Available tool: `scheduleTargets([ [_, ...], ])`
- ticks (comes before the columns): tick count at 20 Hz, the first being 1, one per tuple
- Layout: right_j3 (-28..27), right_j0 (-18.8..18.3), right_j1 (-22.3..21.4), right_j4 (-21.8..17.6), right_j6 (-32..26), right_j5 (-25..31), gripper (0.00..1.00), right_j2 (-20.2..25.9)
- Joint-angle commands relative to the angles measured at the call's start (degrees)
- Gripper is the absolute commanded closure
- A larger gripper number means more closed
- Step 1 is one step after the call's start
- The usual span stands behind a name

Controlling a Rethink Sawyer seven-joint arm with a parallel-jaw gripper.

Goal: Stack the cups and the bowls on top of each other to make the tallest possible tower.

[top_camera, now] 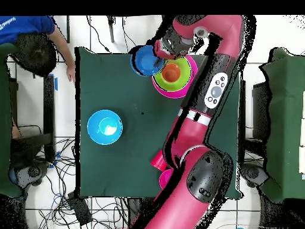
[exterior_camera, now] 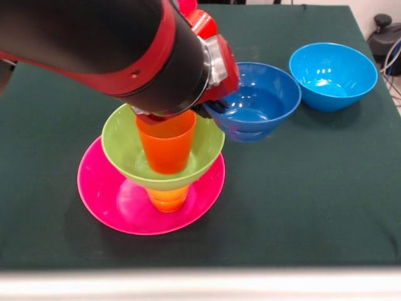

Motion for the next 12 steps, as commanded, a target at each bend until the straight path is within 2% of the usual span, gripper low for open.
scheduleTargets([
  [1, -3.1, -0.8, -1.4, -8.9, -25.9, 3.4, 1.0, 0.6],
  [10, -3.2, -1.5, -1.1, -12.4, -28.9, 4.5, 1.0, 2.2],
  [12, -3.5, -1.6, -1.3, -14.1, -29.9, 5.5, 1.0, 3.2],
])
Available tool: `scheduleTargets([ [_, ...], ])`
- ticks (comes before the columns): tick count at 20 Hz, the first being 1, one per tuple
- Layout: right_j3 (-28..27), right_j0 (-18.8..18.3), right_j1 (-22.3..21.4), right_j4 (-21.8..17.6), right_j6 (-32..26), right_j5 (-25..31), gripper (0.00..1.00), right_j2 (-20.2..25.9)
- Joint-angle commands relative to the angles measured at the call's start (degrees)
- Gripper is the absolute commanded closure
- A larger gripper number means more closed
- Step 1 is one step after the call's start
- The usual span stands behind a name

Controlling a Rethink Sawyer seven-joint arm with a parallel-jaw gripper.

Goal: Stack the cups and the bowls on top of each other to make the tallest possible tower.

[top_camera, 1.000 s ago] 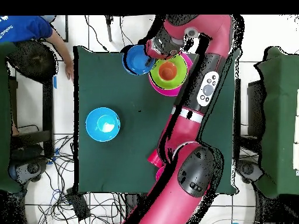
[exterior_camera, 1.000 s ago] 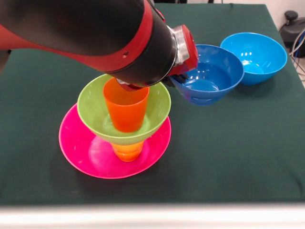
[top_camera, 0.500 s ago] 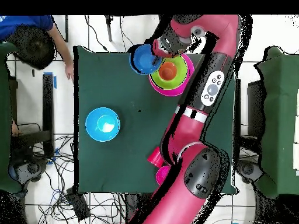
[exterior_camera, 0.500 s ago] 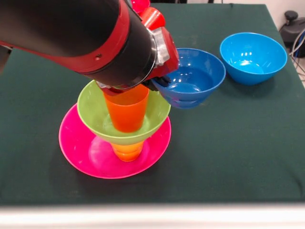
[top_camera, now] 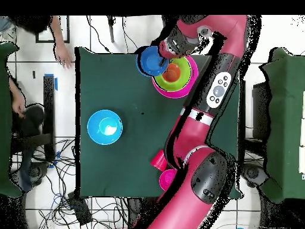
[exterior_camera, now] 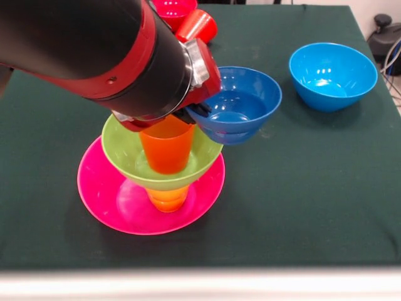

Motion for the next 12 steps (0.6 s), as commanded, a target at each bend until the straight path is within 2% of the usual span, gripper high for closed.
scheduleTargets([
  [1, -3.7, -0.5, -1.4, -9.3, -22.4, 5.8, 1.0, 1.1],
  [12, -4.4, -1.3, -1.3, -17.5, -28.2, 6.5, 1.0, 5.5],
])
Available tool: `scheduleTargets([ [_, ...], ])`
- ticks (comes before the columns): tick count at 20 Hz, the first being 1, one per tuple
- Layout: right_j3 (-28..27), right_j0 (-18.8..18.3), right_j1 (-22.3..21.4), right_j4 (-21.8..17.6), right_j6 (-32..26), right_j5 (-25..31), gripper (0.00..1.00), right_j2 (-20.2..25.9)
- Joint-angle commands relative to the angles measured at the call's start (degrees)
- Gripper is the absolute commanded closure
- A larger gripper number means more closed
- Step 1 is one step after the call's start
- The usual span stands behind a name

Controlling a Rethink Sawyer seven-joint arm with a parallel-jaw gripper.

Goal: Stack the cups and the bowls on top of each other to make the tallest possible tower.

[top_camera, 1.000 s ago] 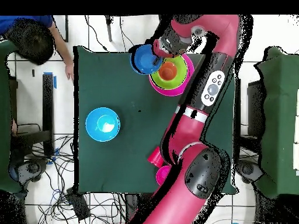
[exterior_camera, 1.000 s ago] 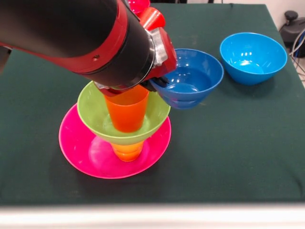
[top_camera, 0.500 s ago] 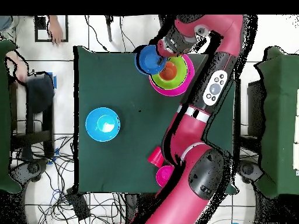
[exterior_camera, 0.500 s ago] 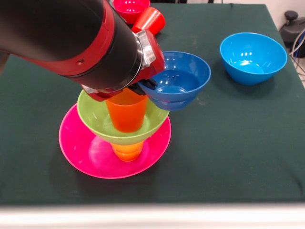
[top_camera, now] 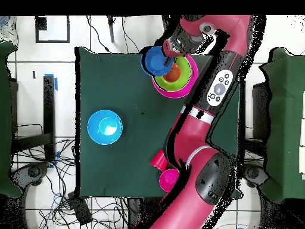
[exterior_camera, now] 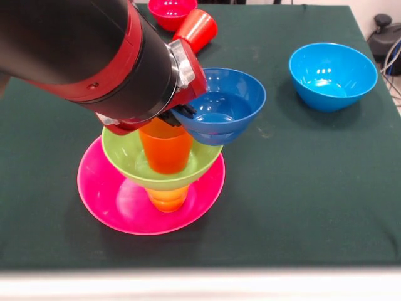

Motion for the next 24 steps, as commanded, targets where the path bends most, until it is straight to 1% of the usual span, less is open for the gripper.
scheduleTargets([
  [1, -4.3, -0.5, -1.3, -8.9, -22.6, 5.6, 1.0, 0.7],
  [7, -4.3, -1.0, -1.5, -12.1, -25.0, 6.0, 1.0, 2.4],
  [9, -4.1, -1.3, -1.6, -12.2, -25.4, 5.9, 1.0, 2.5],
  [12, -4.3, -1.2, -1.3, -13.5, -26.3, 4.7, 1.0, 3.5],
  [24, -4.7, -1.3, -1.3, -17.3, -27.2, 5.6, 1.0, 6.6],
])
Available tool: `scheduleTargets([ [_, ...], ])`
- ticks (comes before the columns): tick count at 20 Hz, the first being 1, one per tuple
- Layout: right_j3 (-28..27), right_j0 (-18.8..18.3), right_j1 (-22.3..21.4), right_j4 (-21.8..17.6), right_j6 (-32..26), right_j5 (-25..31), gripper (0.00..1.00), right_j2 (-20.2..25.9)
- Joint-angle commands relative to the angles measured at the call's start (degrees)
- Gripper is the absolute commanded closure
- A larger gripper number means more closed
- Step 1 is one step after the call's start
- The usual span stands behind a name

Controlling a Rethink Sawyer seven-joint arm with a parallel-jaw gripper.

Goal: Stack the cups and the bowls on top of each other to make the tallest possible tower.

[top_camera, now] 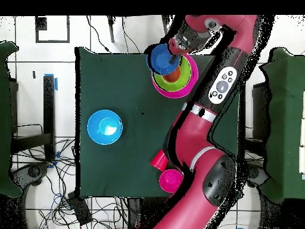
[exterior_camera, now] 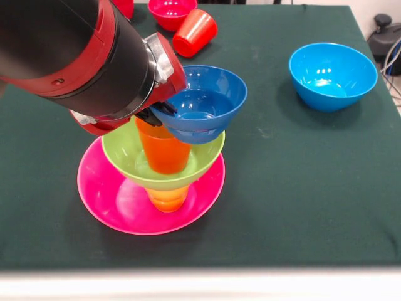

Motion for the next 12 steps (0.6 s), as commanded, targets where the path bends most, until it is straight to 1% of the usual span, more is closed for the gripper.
scheduleTargets([
  [1, -4.6, 0.0, -1.4, -7.3, -20.7, 5.0, 1.0, -0.4],
  [2, -4.6, 0.1, -1.4, -8.0, -21.3, 5.1, 1.0, -0.3],
  [4, -4.2, -0.1, -1.5, -7.9, -21.8, 4.6, 1.0, -0.8],
  [5, -3.5, -0.4, -1.6, -6.5, -21.8, 4.7, 1.0, -2.0],
  [9, -2.7, -0.6, -1.8, -5.0, -21.3, 4.8, 1.0, -3.6],
  [12, -1.6, -1.1, -2.1, -3.1, -21.1, 4.8, 1.0, -5.2],
])
